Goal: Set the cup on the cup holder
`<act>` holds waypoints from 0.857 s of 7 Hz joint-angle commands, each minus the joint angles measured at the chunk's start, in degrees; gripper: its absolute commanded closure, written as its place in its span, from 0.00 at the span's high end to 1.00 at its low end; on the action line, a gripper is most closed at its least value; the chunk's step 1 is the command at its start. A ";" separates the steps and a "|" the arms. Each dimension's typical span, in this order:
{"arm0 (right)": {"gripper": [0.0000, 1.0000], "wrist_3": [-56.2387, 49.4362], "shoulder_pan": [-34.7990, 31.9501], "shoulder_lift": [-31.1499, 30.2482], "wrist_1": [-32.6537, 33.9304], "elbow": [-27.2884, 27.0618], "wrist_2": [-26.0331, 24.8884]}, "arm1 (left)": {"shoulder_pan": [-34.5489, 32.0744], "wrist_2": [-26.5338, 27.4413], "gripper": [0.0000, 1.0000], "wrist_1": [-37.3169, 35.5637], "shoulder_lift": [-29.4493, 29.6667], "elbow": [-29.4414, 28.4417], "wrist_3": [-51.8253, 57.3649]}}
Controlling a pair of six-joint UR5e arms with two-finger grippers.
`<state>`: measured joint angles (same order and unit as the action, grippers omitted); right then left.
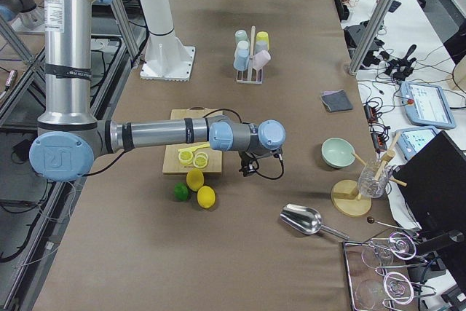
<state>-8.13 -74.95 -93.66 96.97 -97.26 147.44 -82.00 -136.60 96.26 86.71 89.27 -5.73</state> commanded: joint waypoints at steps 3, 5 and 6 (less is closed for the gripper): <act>0.98 12.61 -6.68 0.93 -2.05 0.05 -15.51 | 0.18 5.86 0.97 -11.32 -1.90 5.73 -0.95; 0.98 15.60 -9.24 1.46 -2.05 -0.47 -15.34 | 0.35 7.39 0.97 -11.44 -1.37 5.31 -0.86; 0.98 15.69 -9.68 1.28 -2.05 -0.48 -14.73 | 0.35 9.92 0.97 -11.18 -1.28 4.96 -0.69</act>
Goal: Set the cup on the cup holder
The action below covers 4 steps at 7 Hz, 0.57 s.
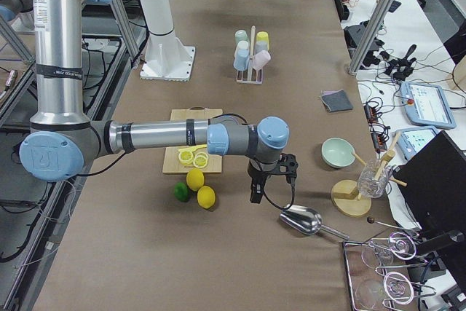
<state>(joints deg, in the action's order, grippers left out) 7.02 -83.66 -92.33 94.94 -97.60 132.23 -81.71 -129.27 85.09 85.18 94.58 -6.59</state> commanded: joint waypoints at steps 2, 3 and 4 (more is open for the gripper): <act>0.99 0.45 -1.15 -0.04 -0.02 -0.04 0.66 | 0.06 1.75 0.97 1.30 0.34 -1.06 0.44; 0.99 0.45 -1.24 0.05 -0.02 -0.04 0.66 | 0.06 0.96 0.97 2.27 0.17 -1.15 0.44; 0.99 0.53 -1.24 0.05 -0.02 0.13 0.58 | 0.06 -0.09 0.97 2.62 0.17 -0.98 0.44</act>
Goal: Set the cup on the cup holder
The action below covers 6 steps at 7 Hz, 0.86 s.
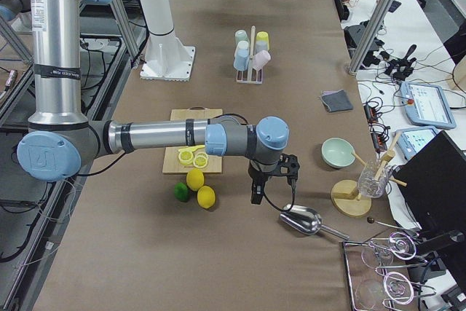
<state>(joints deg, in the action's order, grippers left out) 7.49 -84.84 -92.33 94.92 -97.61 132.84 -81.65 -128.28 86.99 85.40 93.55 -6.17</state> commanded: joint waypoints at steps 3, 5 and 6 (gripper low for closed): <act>0.99 0.25 -0.07 1.36 0.00 0.41 0.05 | 0.00 -2.41 0.97 3.08 -0.67 -0.03 -0.16; 0.99 0.33 -0.07 1.53 0.00 1.10 -0.04 | -0.17 -2.50 0.97 3.36 -0.85 0.49 0.02; 0.99 0.51 -0.07 1.62 0.00 1.28 -0.04 | -0.17 -2.50 0.97 3.36 -0.85 0.67 0.02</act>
